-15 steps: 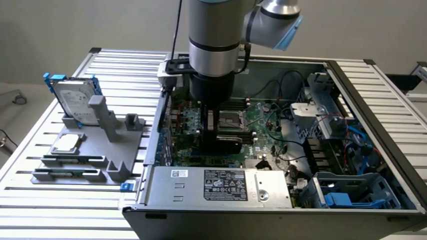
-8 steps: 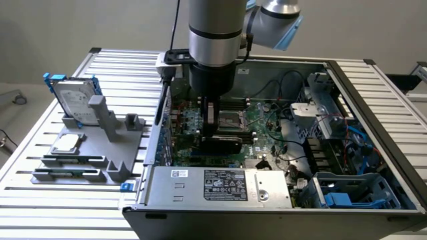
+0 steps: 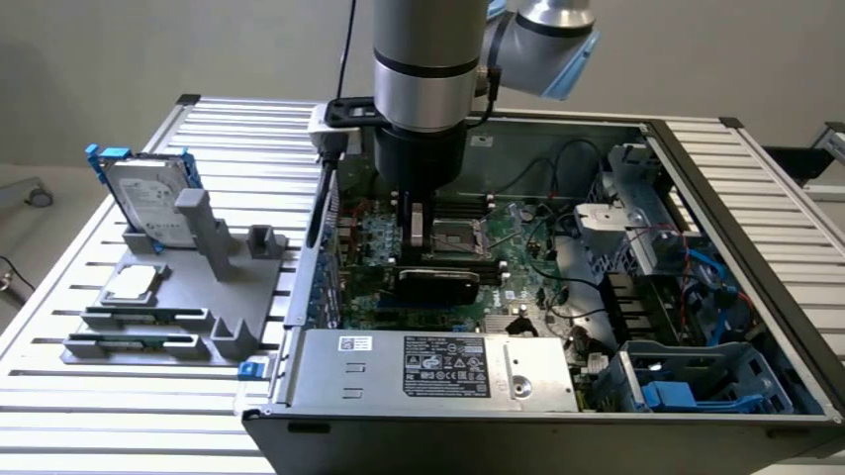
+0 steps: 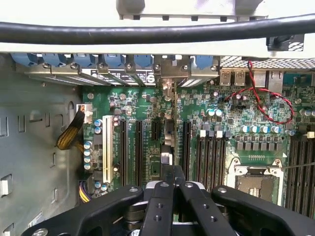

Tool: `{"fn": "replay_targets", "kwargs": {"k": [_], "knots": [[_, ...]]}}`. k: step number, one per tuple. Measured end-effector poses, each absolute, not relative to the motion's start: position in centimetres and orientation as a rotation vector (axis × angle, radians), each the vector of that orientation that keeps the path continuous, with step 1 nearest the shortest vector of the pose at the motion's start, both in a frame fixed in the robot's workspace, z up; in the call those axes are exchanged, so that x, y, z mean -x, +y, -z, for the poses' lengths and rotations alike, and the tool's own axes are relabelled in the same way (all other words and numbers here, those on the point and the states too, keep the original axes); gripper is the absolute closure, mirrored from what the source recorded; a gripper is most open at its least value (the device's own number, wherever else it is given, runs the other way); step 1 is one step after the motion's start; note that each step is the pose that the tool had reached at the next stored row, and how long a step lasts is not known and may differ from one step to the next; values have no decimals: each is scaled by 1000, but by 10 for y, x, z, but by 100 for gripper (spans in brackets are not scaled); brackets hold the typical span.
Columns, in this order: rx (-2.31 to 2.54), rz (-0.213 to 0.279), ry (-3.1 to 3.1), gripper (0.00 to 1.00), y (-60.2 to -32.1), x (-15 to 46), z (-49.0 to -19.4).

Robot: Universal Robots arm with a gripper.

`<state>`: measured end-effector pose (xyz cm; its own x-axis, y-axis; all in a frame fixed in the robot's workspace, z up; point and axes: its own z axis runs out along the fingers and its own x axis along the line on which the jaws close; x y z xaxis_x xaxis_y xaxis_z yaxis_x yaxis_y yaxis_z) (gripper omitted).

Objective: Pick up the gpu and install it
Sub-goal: 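Insert the gpu into the slot, then press down on the gpu until it lock into place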

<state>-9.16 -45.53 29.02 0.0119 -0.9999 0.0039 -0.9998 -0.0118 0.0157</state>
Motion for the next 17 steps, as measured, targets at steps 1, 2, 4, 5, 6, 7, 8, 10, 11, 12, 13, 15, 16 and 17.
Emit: {"fn": "replay_targets", "kwargs": {"k": [1, 2, 4, 5, 6, 7, 8, 10, 11, 12, 13, 15, 16, 17], "knots": [[-2225, 13, -2198, 89, -455, 92, -290], [-2225, 13, -2198, 89, -455, 92, -290], [-2225, 13, -2198, 89, -455, 92, -290], [-2225, 13, -2198, 89, -455, 92, -290], [-2225, 13, -2198, 89, -455, 92, -290], [-2225, 13, -2198, 89, -455, 92, -290], [-2225, 13, -2198, 89, -455, 92, -290], [-2225, 13, -2198, 89, -455, 92, -290], [-2225, 13, -2198, 89, -455, 92, -290], [-2225, 13, -2198, 89, -455, 92, -290], [-2224, 13, -2198, 89, -455, 92, -290], [-2225, 13, -2198, 89, -453, 92, -289], [-2225, 13, -2199, 89, -452, 92, -289], [-2225, 13, -2198, 89, -452, 92, -288]]}}
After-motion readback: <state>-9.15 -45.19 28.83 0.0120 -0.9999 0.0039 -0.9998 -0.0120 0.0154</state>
